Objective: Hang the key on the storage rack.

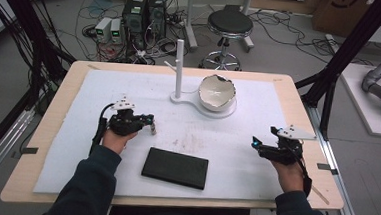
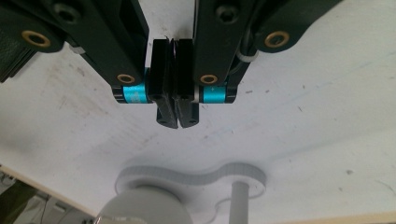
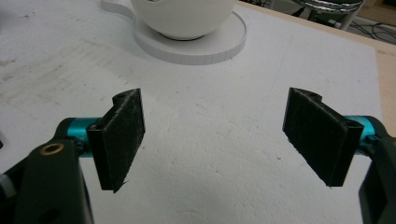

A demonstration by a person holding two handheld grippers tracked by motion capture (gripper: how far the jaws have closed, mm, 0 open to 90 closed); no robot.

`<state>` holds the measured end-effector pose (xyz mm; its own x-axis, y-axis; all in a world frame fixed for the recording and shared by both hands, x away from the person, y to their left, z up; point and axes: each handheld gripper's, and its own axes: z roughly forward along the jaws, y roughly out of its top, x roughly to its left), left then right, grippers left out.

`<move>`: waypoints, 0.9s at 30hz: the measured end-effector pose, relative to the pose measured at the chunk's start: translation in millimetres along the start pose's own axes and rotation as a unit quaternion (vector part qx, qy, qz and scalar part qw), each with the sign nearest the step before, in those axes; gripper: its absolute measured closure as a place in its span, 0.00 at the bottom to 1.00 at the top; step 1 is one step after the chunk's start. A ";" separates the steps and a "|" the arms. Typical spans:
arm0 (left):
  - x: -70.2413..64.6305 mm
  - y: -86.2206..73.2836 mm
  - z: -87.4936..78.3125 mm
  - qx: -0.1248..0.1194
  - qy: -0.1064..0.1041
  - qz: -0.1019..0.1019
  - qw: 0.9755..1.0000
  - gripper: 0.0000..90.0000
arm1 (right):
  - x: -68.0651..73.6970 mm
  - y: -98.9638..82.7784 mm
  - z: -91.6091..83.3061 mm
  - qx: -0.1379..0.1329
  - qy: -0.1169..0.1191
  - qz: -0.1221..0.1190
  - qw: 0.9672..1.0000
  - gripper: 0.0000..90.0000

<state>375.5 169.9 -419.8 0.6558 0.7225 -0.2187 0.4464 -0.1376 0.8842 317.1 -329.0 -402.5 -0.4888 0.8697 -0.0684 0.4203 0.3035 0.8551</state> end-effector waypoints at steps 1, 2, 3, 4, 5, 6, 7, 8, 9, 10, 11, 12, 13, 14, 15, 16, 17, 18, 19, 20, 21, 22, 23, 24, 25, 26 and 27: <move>0.0 0.0 0.0 0.000 0.000 0.000 1.000 0.98 | 0.4 0.3 -0.2 -0.001 0.000 0.002 1.000 0.23; 1.9 2.2 -5.3 -0.022 -0.002 -0.006 1.000 0.98 | 1.0 0.7 -0.5 -0.003 0.000 0.002 1.000 0.23; 1.9 2.2 -5.3 -0.022 -0.002 -0.006 1.000 0.98 | 1.8 1.2 -0.8 -0.004 0.001 0.000 1.000 0.23; 3.2 4.9 -10.4 -0.041 -0.001 -0.012 0.999 0.98 | 2.7 1.4 -1.4 -0.005 0.001 -0.002 1.000 0.23; 3.2 4.9 -10.4 -0.041 -0.001 -0.012 0.999 0.98 | 2.7 1.4 -1.4 -0.005 0.001 -0.002 1.000 0.23; 2.7 9.0 -15.2 -0.054 0.000 -0.012 0.998 0.98 | 4.3 1.4 -1.9 -0.006 0.003 -0.007 1.000 0.23; 2.7 9.0 -15.2 -0.054 0.000 -0.012 0.998 0.98 | 4.3 1.4 -1.9 -0.006 0.003 -0.007 1.000 0.23; 2.4 11.5 -17.6 -0.061 0.000 -0.011 0.998 0.98 | 4.4 0.9 -2.1 -0.006 0.003 -0.006 1.000 0.23; 0.7 17.1 -22.3 -0.075 -0.001 -0.009 0.997 0.98 | 4.2 0.6 -2.2 -0.005 0.003 -0.005 1.000 0.23; 0.7 17.1 -22.3 -0.075 -0.001 -0.009 0.997 0.98 | 4.4 0.5 -2.4 -0.006 0.003 0.000 1.000 0.23; 0.0 20.5 -24.2 -0.082 -0.003 -0.008 0.997 0.98 | 3.9 0.5 -2.3 -0.007 0.001 -0.001 1.000 0.23; -0.8 24.2 -25.7 -0.088 -0.004 -0.007 0.996 0.98 | 3.8 0.7 -1.9 -0.006 0.002 -0.001 1.000 0.23; -1.6 28.7 -26.6 -0.092 -0.005 -0.005 0.996 0.98 | 3.7 1.0 -1.1 -0.006 0.002 0.000 1.000 0.23; -2.9 39.8 -27.6 -0.099 -0.009 0.001 0.995 0.98 | 3.2 1.4 0.1 -0.006 0.001 -0.002 1.000 0.23; -2.9 39.8 -27.6 -0.099 -0.009 0.001 0.995 0.98 | 3.4 2.0 1.4 -0.006 0.003 -0.001 1.000 0.23; -3.5 52.8 -27.5 -0.110 -0.016 0.004 0.994 0.98 | 3.9 2.5 2.7 -0.005 0.004 -0.001 1.000 0.23; -3.0 59.7 -27.0 -0.113 -0.021 0.005 0.993 0.98 | 4.2 3.0 3.9 -0.005 0.005 -0.003 1.000 0.23; -2.9 66.7 -25.8 -0.116 -0.023 0.006 0.993 0.98 | 5.0 3.4 4.9 -0.004 0.006 -0.004 1.000 0.23; -3.0 73.2 -24.3 -0.120 -0.025 0.007 0.992 0.98 | 5.6 3.7 5.5 -0.003 0.007 -0.005 1.000 0.23; -2.8 80.1 -22.3 -0.120 -0.029 0.008 0.992 0.98 | 6.0 4.0 5.9 -0.003 0.006 -0.007 1.000 0.23; -2.8 80.1 -22.3 -0.120 -0.029 0.008 0.992 0.98 | 6.0 4.0 5.9 -0.003 0.006 -0.007 1.000 0.23; -3.4 93.8 -17.4 -0.119 -0.033 0.014 0.992 0.98 | 6.6 4.4 6.1 -0.004 0.009 -0.007 1.000 0.23; -3.4 100.8 -14.5 -0.117 -0.035 0.017 0.992 0.98 | 6.6 4.4 6.2 -0.005 0.008 -0.007 1.000 0.23; -3.4 100.8 -14.5 -0.117 -0.035 0.017 0.992 0.98 | 6.5 4.3 6.1 -0.005 0.008 -0.007 1.000 0.23; -3.6 114.3 -8.3 -0.116 -0.042 0.019 0.992 0.98 | 6.2 4.2 5.9 -0.006 0.008 -0.009 1.000 0.23; -3.6 114.3 -8.3 -0.116 -0.042 0.019 0.992 0.98 | 6.2 4.2 5.9 -0.006 0.008 -0.009 1.000 0.23; -3.9 120.5 -5.0 -0.115 -0.044 0.021 0.992 0.98 | 6.2 4.2 5.4 -0.005 0.009 -0.006 1.000 0.23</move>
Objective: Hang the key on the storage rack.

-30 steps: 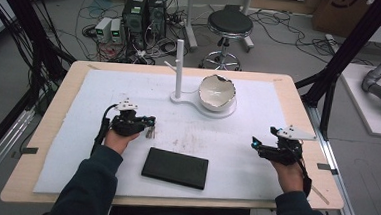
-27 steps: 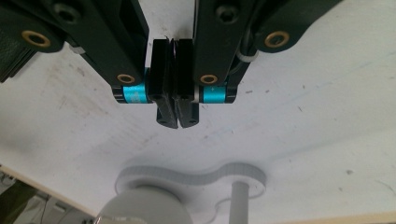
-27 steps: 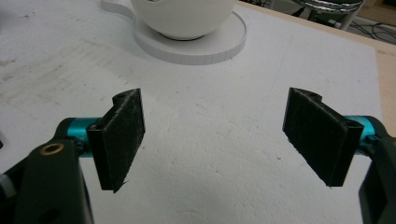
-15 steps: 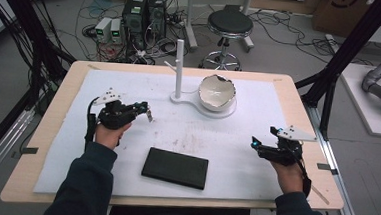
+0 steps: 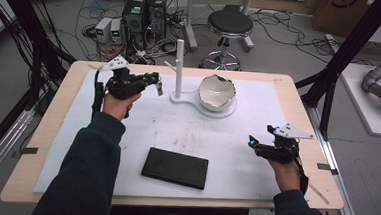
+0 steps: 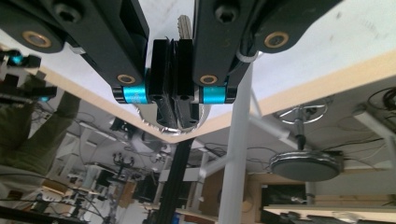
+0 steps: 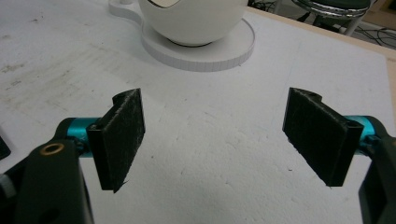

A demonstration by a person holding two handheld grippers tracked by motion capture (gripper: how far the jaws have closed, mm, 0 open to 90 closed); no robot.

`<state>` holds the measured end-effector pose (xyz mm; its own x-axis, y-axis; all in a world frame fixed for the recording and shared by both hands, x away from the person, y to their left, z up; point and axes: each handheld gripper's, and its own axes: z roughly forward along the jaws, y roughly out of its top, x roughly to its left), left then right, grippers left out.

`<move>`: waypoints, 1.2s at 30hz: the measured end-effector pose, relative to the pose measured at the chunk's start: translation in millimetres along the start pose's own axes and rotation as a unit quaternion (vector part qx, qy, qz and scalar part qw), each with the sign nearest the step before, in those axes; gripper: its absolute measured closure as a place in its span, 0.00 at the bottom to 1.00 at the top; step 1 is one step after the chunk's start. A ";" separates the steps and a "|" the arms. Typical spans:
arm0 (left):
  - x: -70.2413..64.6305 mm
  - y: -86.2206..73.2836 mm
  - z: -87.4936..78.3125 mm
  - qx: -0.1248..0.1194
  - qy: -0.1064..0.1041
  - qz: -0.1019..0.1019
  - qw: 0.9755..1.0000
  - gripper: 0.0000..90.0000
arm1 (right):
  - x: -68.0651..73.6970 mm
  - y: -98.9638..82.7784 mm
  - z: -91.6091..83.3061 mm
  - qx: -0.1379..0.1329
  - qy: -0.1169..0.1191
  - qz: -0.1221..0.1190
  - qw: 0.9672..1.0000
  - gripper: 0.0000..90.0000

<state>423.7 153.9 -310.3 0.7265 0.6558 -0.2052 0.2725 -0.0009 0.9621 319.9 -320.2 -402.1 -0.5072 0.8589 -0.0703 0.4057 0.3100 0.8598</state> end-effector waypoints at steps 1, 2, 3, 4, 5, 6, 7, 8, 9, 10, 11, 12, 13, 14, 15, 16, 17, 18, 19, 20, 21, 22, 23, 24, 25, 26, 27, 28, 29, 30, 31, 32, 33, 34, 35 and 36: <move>0.4 5.3 4.7 0.005 -0.001 0.004 1.000 0.98 | -0.7 -0.4 -0.6 -0.001 0.000 -0.001 1.000 0.23; 0.6 9.7 8.9 0.006 -0.001 0.007 1.000 0.98 | -0.7 -0.4 -0.6 -0.001 0.000 -0.001 1.000 0.23; 1.3 13.7 13.3 0.007 -0.002 0.007 1.000 0.98 | -1.0 -0.6 -0.9 -0.002 0.000 0.001 1.000 0.23; 2.8 20.0 21.0 0.007 -0.004 0.006 1.000 0.98 | -1.6 -1.1 -1.7 -0.002 -0.001 0.001 1.000 0.23; 2.8 20.0 21.0 0.007 -0.004 0.006 1.000 0.98 | -2.0 -1.4 -2.0 -0.003 -0.001 0.002 1.000 0.23; 3.1 22.6 25.0 0.008 -0.005 0.005 1.000 0.98 | -2.0 -1.4 -2.0 -0.003 -0.001 0.002 1.000 0.23; 3.5 24.8 28.5 0.010 -0.006 0.007 1.000 0.98 | -2.3 -1.9 -2.6 -0.001 -0.001 0.004 1.000 0.23; 3.6 26.5 31.8 0.009 -0.007 0.008 1.000 0.98 | -2.3 -1.9 -2.6 -0.001 -0.001 0.004 1.000 0.23; 5.4 28.1 37.5 0.008 -0.009 0.003 1.000 0.98 | -3.1 -2.3 -2.8 -0.003 -0.001 0.001 1.000 0.23; 5.4 28.1 37.5 0.008 -0.009 0.003 1.000 0.98 | -3.1 -2.3 -2.8 -0.003 -0.001 0.001 1.000 0.23; 6.0 28.6 40.3 0.011 -0.007 0.002 1.000 0.98 | -3.2 -2.4 -3.1 -0.002 -0.001 0.002 1.000 0.23; 6.8 28.9 42.6 0.013 -0.006 0.002 1.000 0.98 | -3.3 -2.5 -3.5 -0.002 -0.002 0.003 1.000 0.23; 7.4 29.4 44.5 0.015 -0.005 0.000 1.000 0.98 | -3.3 -2.5 -3.5 -0.002 -0.002 0.003 1.000 0.23; 8.5 29.8 46.2 0.014 -0.004 -0.001 1.000 0.98 | -3.2 -2.5 -3.4 -0.003 -0.002 0.003 1.000 0.23; 10.1 30.6 49.4 0.016 -0.004 -0.004 1.000 0.98 | -2.6 -2.6 -3.3 -0.002 0.000 0.003 1.000 0.23; 10.1 30.6 49.4 0.016 -0.004 -0.004 1.000 0.98 | -2.6 -2.6 -3.3 -0.002 0.000 0.003 1.000 0.23; 10.4 31.2 50.9 0.020 -0.004 -0.002 1.000 0.98 | -2.2 -2.5 -2.9 -0.002 0.000 0.002 1.000 0.23; 10.4 31.6 52.3 0.019 -0.004 -0.003 1.000 0.98 | -2.2 -2.5 -2.9 -0.002 0.000 0.002 1.000 0.23; 10.7 31.9 53.4 0.017 -0.007 -0.004 1.000 0.98 | -2.3 -2.6 -2.9 -0.001 0.000 0.000 1.000 0.23; 10.6 32.2 54.3 0.016 -0.006 -0.006 1.000 0.98 | -2.3 -2.7 -2.9 -0.002 0.000 0.002 1.000 0.23; 11.2 31.9 55.2 0.015 -0.004 -0.007 1.000 0.98 | -2.3 -2.7 -2.9 -0.002 0.000 0.002 1.000 0.23; 12.0 31.5 56.2 0.016 -0.001 -0.009 1.000 0.98 | -2.4 -2.8 -3.3 -0.002 -0.001 0.004 1.000 0.23; 13.0 31.0 56.9 0.017 0.000 -0.012 1.000 0.98 | -2.4 -2.8 -3.3 -0.002 -0.001 0.004 1.000 0.23; 14.2 30.8 57.4 0.018 0.000 -0.012 1.000 0.98 | -2.6 -2.9 -3.6 -0.002 -0.001 0.003 1.000 0.23; 14.6 30.7 58.1 0.019 0.000 -0.013 1.000 0.98 | -2.6 -3.0 -3.7 -0.001 0.000 0.002 1.000 0.23; 14.7 30.6 59.1 0.019 0.002 -0.014 1.000 0.98 | -2.2 -3.0 -3.6 -0.001 0.001 0.004 1.000 0.23; 15.9 30.5 60.7 0.018 0.001 -0.018 1.000 0.98 | -2.1 -3.0 -3.3 -0.001 0.001 0.000 1.000 0.23; 15.9 30.5 60.7 0.018 0.001 -0.018 1.000 0.98 | -2.1 -3.0 -3.3 -0.001 0.001 0.000 1.000 0.23; 18.0 30.7 61.5 0.016 0.001 -0.025 1.000 0.98 | -1.5 -2.8 -3.2 0.000 0.002 0.000 1.000 0.23; 19.4 30.5 61.8 0.016 -0.001 -0.027 1.000 0.98 | -1.1 -2.8 -3.3 0.001 0.002 0.001 1.000 0.23; 20.9 30.4 62.1 0.014 -0.003 -0.032 0.999 0.98 | -1.2 -2.9 -3.3 0.001 0.003 0.000 1.000 0.23; 22.5 30.2 62.2 0.013 -0.004 -0.039 0.999 0.98 | -1.1 -2.9 -3.3 0.000 0.003 0.000 1.000 0.23; 22.5 30.2 62.2 0.013 -0.004 -0.039 0.999 0.98 | -0.9 -3.0 -3.5 0.000 0.003 0.002 1.000 0.23; 26.1 29.1 62.4 0.012 -0.007 -0.049 0.999 0.97 | -1.1 -3.1 -3.6 0.000 0.004 0.000 1.000 0.23; 26.1 29.1 62.4 0.012 -0.007 -0.049 0.999 0.97 | -1.1 -3.1 -3.6 0.000 0.004 0.000 1.000 0.23; 27.6 28.1 63.1 0.016 -0.004 -0.052 0.999 0.97 | -1.0 -3.1 -4.0 0.000 0.002 -0.001 1.000 0.24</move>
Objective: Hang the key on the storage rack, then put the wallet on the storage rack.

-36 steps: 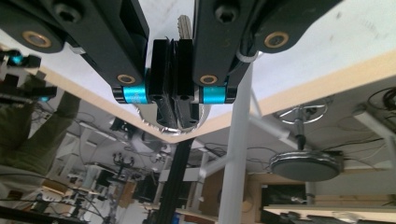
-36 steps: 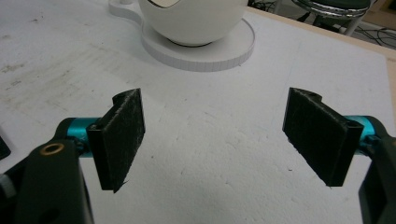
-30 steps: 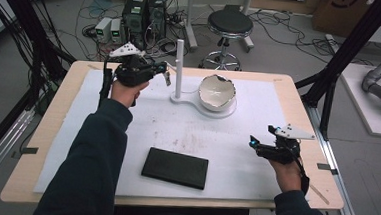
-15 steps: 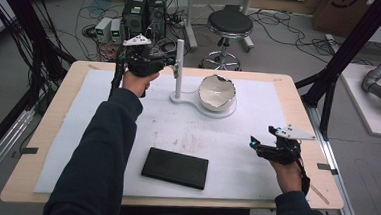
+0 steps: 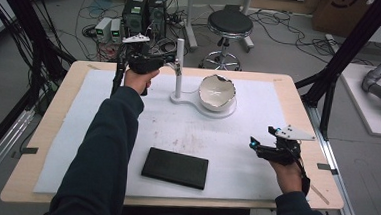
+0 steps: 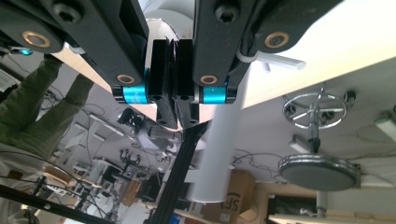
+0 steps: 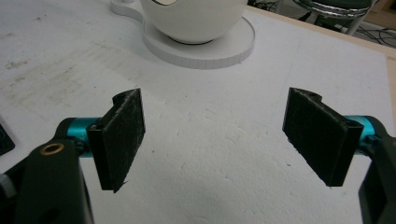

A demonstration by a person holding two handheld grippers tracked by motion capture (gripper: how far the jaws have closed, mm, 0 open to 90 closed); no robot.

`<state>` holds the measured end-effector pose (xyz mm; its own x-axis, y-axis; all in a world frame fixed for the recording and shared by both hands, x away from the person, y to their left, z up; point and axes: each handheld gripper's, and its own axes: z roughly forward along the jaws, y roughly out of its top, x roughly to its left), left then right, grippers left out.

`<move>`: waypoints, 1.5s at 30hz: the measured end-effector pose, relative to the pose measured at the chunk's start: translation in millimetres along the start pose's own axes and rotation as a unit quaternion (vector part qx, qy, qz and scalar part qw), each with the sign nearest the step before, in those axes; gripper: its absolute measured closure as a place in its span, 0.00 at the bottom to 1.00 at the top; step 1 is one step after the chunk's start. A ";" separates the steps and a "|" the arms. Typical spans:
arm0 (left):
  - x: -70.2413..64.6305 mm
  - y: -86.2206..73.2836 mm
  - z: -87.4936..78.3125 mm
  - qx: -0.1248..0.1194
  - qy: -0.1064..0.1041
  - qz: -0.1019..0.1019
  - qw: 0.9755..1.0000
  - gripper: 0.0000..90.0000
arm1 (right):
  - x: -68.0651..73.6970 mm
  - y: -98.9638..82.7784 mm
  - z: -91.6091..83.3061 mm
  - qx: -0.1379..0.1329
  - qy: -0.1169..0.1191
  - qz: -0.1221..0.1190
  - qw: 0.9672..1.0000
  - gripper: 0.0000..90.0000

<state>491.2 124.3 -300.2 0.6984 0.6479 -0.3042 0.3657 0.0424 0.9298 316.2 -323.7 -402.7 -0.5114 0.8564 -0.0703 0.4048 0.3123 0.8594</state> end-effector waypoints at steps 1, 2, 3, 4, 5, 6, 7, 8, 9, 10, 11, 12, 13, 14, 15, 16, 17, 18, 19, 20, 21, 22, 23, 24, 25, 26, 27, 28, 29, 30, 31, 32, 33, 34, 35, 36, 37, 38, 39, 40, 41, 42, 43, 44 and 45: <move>1.2 -1.0 0.8 0.004 0.003 -0.002 1.000 0.97 | 0.0 0.0 0.0 0.000 0.000 0.000 1.000 0.24; 1.7 -1.8 1.9 0.008 0.005 0.000 1.000 0.97 | 0.3 -0.1 -0.2 0.001 0.002 0.001 1.000 0.24; 0.1 -2.9 4.4 0.010 0.010 0.004 1.000 0.97 | 0.3 -0.1 -0.1 0.000 0.002 -0.001 1.000 0.24; -0.5 -3.3 5.4 0.011 0.014 0.005 1.000 0.97 | 0.3 -0.2 0.0 0.000 0.001 -0.001 1.000 0.24; -0.8 -3.7 6.0 0.013 0.021 0.008 1.000 0.97 | 0.1 -0.2 0.0 0.001 0.001 0.000 1.000 0.24; -0.8 -4.2 6.1 0.016 0.027 0.010 0.999 0.97 | 0.1 -0.2 0.1 0.001 0.001 0.001 1.000 0.24; -0.8 -4.2 6.1 0.016 0.027 0.010 0.999 0.96 | 0.1 -0.2 0.1 0.001 0.001 0.001 1.000 0.24; -0.6 -5.2 3.3 0.010 0.045 0.016 0.999 0.92 | 0.4 -0.2 -0.2 0.001 0.001 0.000 1.000 0.24; -0.6 -5.2 3.3 0.010 0.045 0.016 0.999 0.82 | 0.5 -0.1 -0.4 0.000 0.001 -0.002 1.000 0.24; 0.1 -7.9 -1.2 0.010 0.063 0.019 0.998 0.79 | 0.7 -0.1 -0.7 0.001 0.001 -0.002 1.000 0.24; 0.1 -7.9 -1.2 0.010 0.063 0.019 0.998 0.73 | 0.7 -0.1 -0.7 0.001 0.001 -0.002 1.000 0.24; 0.1 -10.6 -4.0 0.007 0.073 0.025 0.997 0.66 | 0.5 -0.1 -1.2 0.000 -0.001 -0.002 1.000 0.24; 0.9 -13.7 -7.6 0.006 0.083 0.027 0.996 0.61 | 0.4 -0.3 -1.4 0.000 0.000 -0.001 1.000 0.24; 2.1 -17.5 -11.4 0.005 0.091 0.029 0.995 0.61 | 0.4 -0.3 -1.4 0.000 0.000 -0.001 1.000 0.24; 4.5 -25.8 -19.9 0.004 0.101 0.026 0.995 0.51 | 0.5 -0.4 -1.5 -0.001 0.000 0.000 1.000 0.24; 4.5 -25.8 -19.9 0.004 0.101 0.026 0.995 0.46 | 0.4 -0.3 -1.5 -0.001 0.001 -0.003 1.000 0.24; 5.3 -30.6 -24.7 0.003 0.098 0.020 0.995 0.46 | 0.4 -0.3 -1.5 -0.001 0.001 -0.003 1.000 0.24; 3.7 -41.4 -34.3 -0.003 0.091 0.012 0.996 0.32 | 1.0 0.0 -1.2 0.000 0.003 -0.001 1.000 0.24; 1.6 -47.2 -39.4 -0.001 0.088 0.016 0.996 0.26 | 1.1 0.2 -0.9 -0.001 0.003 0.000 1.000 0.24; 1.6 -47.2 -39.4 -0.001 0.088 0.016 0.996 0.23 | 1.1 0.4 -0.4 -0.001 0.004 0.001 1.000 0.24; -3.6 -59.2 -50.3 0.003 0.091 0.038 0.995 0.21 | 0.6 0.5 0.1 0.001 0.004 -0.001 1.000 0.24; -6.3 -65.0 -55.5 0.003 0.094 0.048 0.994 0.21 | 0.4 0.7 1.0 0.000 0.004 0.001 1.000 0.24; -6.3 -65.0 -55.5 0.003 0.094 0.048 0.994 0.21 | 0.6 1.0 1.9 0.002 0.005 0.005 1.000 0.24; -8.9 -70.5 -61.0 0.006 0.095 0.059 0.994 0.21 | 0.3 1.5 2.8 0.001 0.006 0.004 1.000 0.24; -11.7 -76.3 -66.4 0.003 0.096 0.065 0.993 0.21 | 0.3 2.3 3.5 0.001 0.007 0.004 1.000 0.24; -13.8 -82.2 -71.6 -0.003 0.094 0.069 0.993 0.21 | 0.3 2.3 3.5 0.001 0.007 0.004 1.000 0.24; -15.7 -88.0 -76.3 -0.005 0.091 0.072 0.993 0.21 | 0.3 2.8 4.3 -0.001 0.008 0.003 1.000 0.24; -17.3 -93.2 -80.7 0.000 0.095 0.078 0.992 0.21 | 0.8 3.4 4.9 0.001 0.008 0.005 1.000 0.24; -18.8 -98.7 -85.2 -0.001 0.100 0.082 0.992 0.21 | 0.8 3.6 5.5 0.001 0.009 0.006 1.000 0.24; -19.4 -103.7 -89.3 -0.002 0.102 0.083 0.991 0.21 | 0.4 3.9 6.7 0.001 0.009 0.007 1.000 0.24; -19.8 -107.8 -93.3 0.001 0.102 0.087 0.991 0.21 | 0.4 3.9 6.7 0.001 0.009 0.007 1.000 0.24; -20.5 -111.5 -96.6 0.003 0.106 0.091 0.990 0.21 | 0.0 4.1 7.3 0.000 0.009 0.009 1.000 0.24; -21.1 -116.6 -102.1 0.007 0.109 0.098 0.989 0.21 | -0.7 4.7 8.7 0.000 0.008 0.010 1.000 0.24; -21.1 -116.6 -102.1 0.007 0.109 0.098 0.989 0.21 | -0.7 4.7 8.7 0.000 0.008 0.010 1.000 0.24; -21.5 -119.0 -104.7 0.005 0.109 0.100 0.989 0.21 | -0.6 4.9 8.8 0.003 0.007 0.008 1.000 0.24; -22.6 -123.7 -108.7 0.007 0.106 0.102 0.989 0.21 | -0.3 4.8 8.0 0.004 0.006 0.007 1.000 0.24; -22.6 -123.7 -108.7 0.007 0.106 0.102 0.989 0.21 | -0.3 4.8 8.0 0.004 0.006 0.007 1.000 0.24; -23.6 -126.4 -110.5 0.008 0.106 0.103 0.989 0.21 | 0.0 4.6 7.4 0.002 0.006 0.009 1.000 0.23; -25.2 -130.7 -112.5 0.012 0.109 0.109 0.988 0.22 | 0.5 4.5 6.0 0.002 0.006 0.009 1.000 0.24; -25.2 -130.7 -112.5 0.012 0.109 0.109 0.988 0.22 | 0.5 4.5 6.0 0.002 0.006 0.009 1.000 0.24; -25.5 -131.3 -112.9 0.017 0.111 0.112 0.987 0.22 | 0.8 4.6 5.7 0.002 0.004 0.008 1.000 0.24; -26.0 -131.8 -113.6 0.018 0.113 0.115 0.987 0.22 | 1.4 4.9 5.7 0.001 0.005 0.005 1.000 0.23; -27.0 -133.5 -114.4 0.016 0.108 0.112 0.988 0.22 | 1.6 5.0 5.8 0.000 0.005 0.004 1.000 0.24; -27.0 -133.5 -114.4 0.016 0.108 0.112 0.988 0.22 | 1.6 5.0 5.8 0.000 0.005 0.004 1.000 0.24; -27.7 -135.4 -114.5 0.020 0.105 0.109 0.988 0.22 | 2.8 5.2 6.2 0.001 0.008 0.002 1.000 0.24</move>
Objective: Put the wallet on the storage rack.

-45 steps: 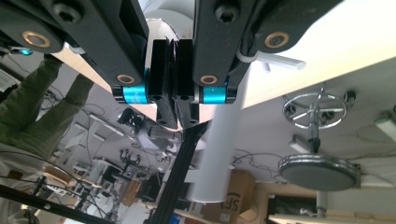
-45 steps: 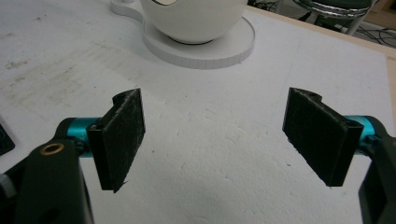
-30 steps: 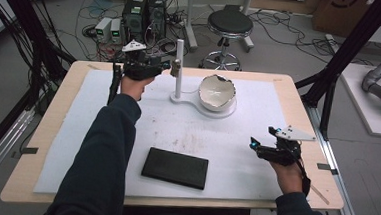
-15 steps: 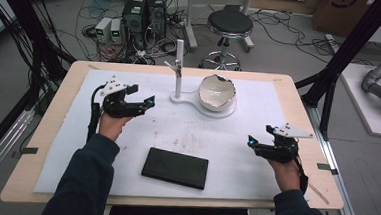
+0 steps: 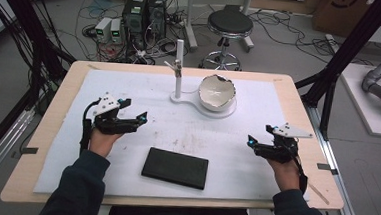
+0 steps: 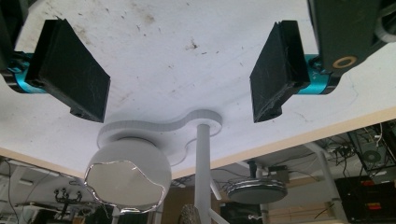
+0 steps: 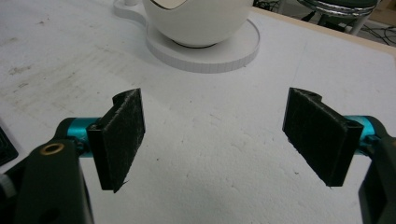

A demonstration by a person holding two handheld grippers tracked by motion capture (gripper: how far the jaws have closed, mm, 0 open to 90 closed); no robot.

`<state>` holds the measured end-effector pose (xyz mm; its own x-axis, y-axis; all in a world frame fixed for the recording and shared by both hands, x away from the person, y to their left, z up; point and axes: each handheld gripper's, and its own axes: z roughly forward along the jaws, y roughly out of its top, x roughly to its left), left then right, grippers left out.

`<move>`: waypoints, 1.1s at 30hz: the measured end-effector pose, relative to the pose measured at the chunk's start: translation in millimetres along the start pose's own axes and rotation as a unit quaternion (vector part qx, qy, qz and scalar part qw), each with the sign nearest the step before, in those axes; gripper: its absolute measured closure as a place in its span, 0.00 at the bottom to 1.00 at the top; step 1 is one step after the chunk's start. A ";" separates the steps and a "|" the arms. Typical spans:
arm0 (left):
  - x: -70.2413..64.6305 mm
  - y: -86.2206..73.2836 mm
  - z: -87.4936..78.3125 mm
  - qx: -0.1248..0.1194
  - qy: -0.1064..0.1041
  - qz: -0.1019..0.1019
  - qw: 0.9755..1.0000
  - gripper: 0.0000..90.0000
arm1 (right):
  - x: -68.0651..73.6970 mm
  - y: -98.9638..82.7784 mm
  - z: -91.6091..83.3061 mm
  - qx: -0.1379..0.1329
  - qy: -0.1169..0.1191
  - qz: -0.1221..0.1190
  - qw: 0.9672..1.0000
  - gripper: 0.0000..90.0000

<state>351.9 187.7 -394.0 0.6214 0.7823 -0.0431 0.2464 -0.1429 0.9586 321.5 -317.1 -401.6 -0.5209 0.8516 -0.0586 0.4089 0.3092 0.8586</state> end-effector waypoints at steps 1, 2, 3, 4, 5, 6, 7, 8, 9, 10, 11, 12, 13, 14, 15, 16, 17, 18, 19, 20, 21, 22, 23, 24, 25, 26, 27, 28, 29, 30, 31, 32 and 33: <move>0.1 -0.8 -0.2 0.002 -0.002 -0.001 1.000 0.22 | 0.1 0.0 0.2 -0.001 0.001 -0.002 1.000 0.23; -0.2 -1.9 -0.1 0.002 -0.005 -0.005 1.000 0.22 | 0.6 0.1 0.0 0.000 0.002 -0.003 1.000 0.23; -0.2 -1.9 -0.1 0.002 -0.005 -0.005 1.000 0.22 | 0.6 0.1 0.0 0.000 0.002 -0.003 1.000 0.23; -0.5 -2.8 0.0 0.001 -0.006 -0.009 1.000 0.22 | 0.8 0.3 0.5 -0.001 0.003 -0.004 1.000 0.23; 0.1 -4.4 0.2 0.003 -0.011 -0.010 1.000 0.22 | 0.8 0.3 0.5 -0.001 0.003 -0.004 1.000 0.23; 0.2 -7.8 1.8 0.009 -0.019 -0.016 1.000 0.22 | 0.7 0.2 1.4 -0.001 0.003 -0.006 1.000 0.23; 0.2 -7.8 1.8 0.009 -0.019 -0.016 1.000 0.23 | 0.7 0.2 1.4 -0.001 0.003 -0.006 1.000 0.23; 0.2 -9.5 2.8 0.014 -0.022 -0.019 0.999 0.23 | 1.4 -0.4 1.9 -0.001 0.006 -0.004 1.000 0.23; -0.1 -11.1 3.6 0.019 -0.025 -0.022 0.999 0.23 | 1.4 -0.4 1.9 -0.001 0.006 -0.004 1.000 0.23; -1.6 -13.4 4.5 0.030 -0.032 -0.023 0.999 0.23 | 2.2 -1.0 2.0 -0.002 0.010 -0.005 1.000 0.23; -2.9 -14.5 5.1 0.034 -0.038 -0.025 0.998 0.23 | 3.0 -1.1 1.9 -0.003 0.012 -0.006 1.000 0.23; -4.6 -15.7 5.7 0.038 -0.043 -0.023 0.998 0.24 | 4.3 -1.0 1.5 -0.004 0.015 -0.008 1.000 0.23; -6.4 -16.9 6.9 0.045 -0.050 -0.022 0.997 0.25 | 5.3 -0.8 1.3 -0.008 0.018 -0.015 1.000 0.23; -6.4 -16.9 6.9 0.045 -0.050 -0.022 0.997 0.26 | 5.3 -0.8 1.3 -0.008 0.018 -0.015 1.000 0.23; -11.3 -19.8 8.8 0.061 -0.067 -0.030 0.995 0.28 | 7.7 0.0 0.6 -0.010 0.023 -0.023 0.999 0.23; -11.3 -19.8 8.8 0.061 -0.067 -0.030 0.995 0.31 | 7.7 0.0 0.6 -0.010 0.023 -0.023 0.999 0.23; -14.9 -21.8 9.3 0.069 -0.074 -0.030 0.994 0.33 | 10.3 0.4 -0.7 -0.013 0.027 -0.025 0.999 0.23; -21.3 -26.8 11.8 0.093 -0.096 -0.023 0.991 0.34 | 11.4 0.5 -1.0 -0.016 0.028 -0.027 0.999 0.23; -21.3 -26.8 11.8 0.093 -0.096 -0.023 0.991 0.36 | 11.8 0.6 -0.9 -0.016 0.030 -0.029 0.999 0.23; -24.1 -30.0 13.5 0.108 -0.106 -0.018 0.988 0.36 | 11.8 0.6 -0.9 -0.016 0.030 -0.029 0.999 0.23; -26.2 -33.1 15.8 0.121 -0.114 -0.014 0.986 0.36 | 12.3 0.7 -0.3 -0.015 0.032 -0.030 0.999 0.23; -27.4 -37.9 20.5 0.140 -0.122 -0.009 0.983 0.37 | 13.3 0.9 0.3 -0.014 0.035 -0.033 0.999 0.23; -27.4 -37.9 20.5 0.140 -0.122 -0.009 0.983 0.37 | 13.3 0.9 0.3 -0.014 0.035 -0.033 0.999 0.23; -26.8 -39.8 22.6 0.149 -0.125 -0.012 0.981 0.37 | 13.6 1.1 0.5 -0.016 0.038 -0.036 0.999 0.23; -26.8 -44.5 26.7 0.170 -0.134 -0.019 0.976 0.38 | 14.4 1.7 0.7 -0.017 0.040 -0.036 0.998 0.23; -26.8 -44.5 26.7 0.170 -0.134 -0.019 0.976 0.39 | 14.4 1.7 0.7 -0.017 0.040 -0.036 0.998 0.23; -27.3 -49.0 31.1 0.199 -0.142 -0.015 0.970 0.39 | 14.2 2.1 1.9 -0.016 0.038 -0.037 0.998 0.23; -27.3 -49.0 31.1 0.199 -0.142 -0.015 0.970 0.39 | 14.0 2.1 2.7 -0.015 0.038 -0.036 0.999 0.23; -26.3 -50.0 32.2 0.201 -0.148 -0.028 0.968 0.39 | 14.0 2.1 2.7 -0.015 0.038 -0.036 0.999 0.23; -25.1 -49.8 32.1 0.201 -0.154 -0.029 0.967 0.44 | 14.1 1.9 4.0 -0.009 0.039 -0.035 0.999 0.23; -25.3 -50.0 31.7 0.199 -0.164 -0.034 0.966 0.53 | 14.2 1.9 4.1 -0.009 0.038 -0.033 0.999 0.23; -25.5 -51.3 31.7 0.202 -0.207 -0.047 0.956 0.61 | 14.1 1.9 3.9 -0.010 0.038 -0.033 0.999 0.23; -25.5 -51.3 31.7 0.202 -0.207 -0.047 0.956 0.62 | 14.1 1.9 3.9 -0.010 0.038 -0.033 0.999 0.23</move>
<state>346.9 155.9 -451.0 0.8023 0.5089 -0.3121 0.5317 -0.3715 0.7611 317.9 -302.9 -402.8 -0.6024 0.7945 -0.0764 0.3569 0.3537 0.8646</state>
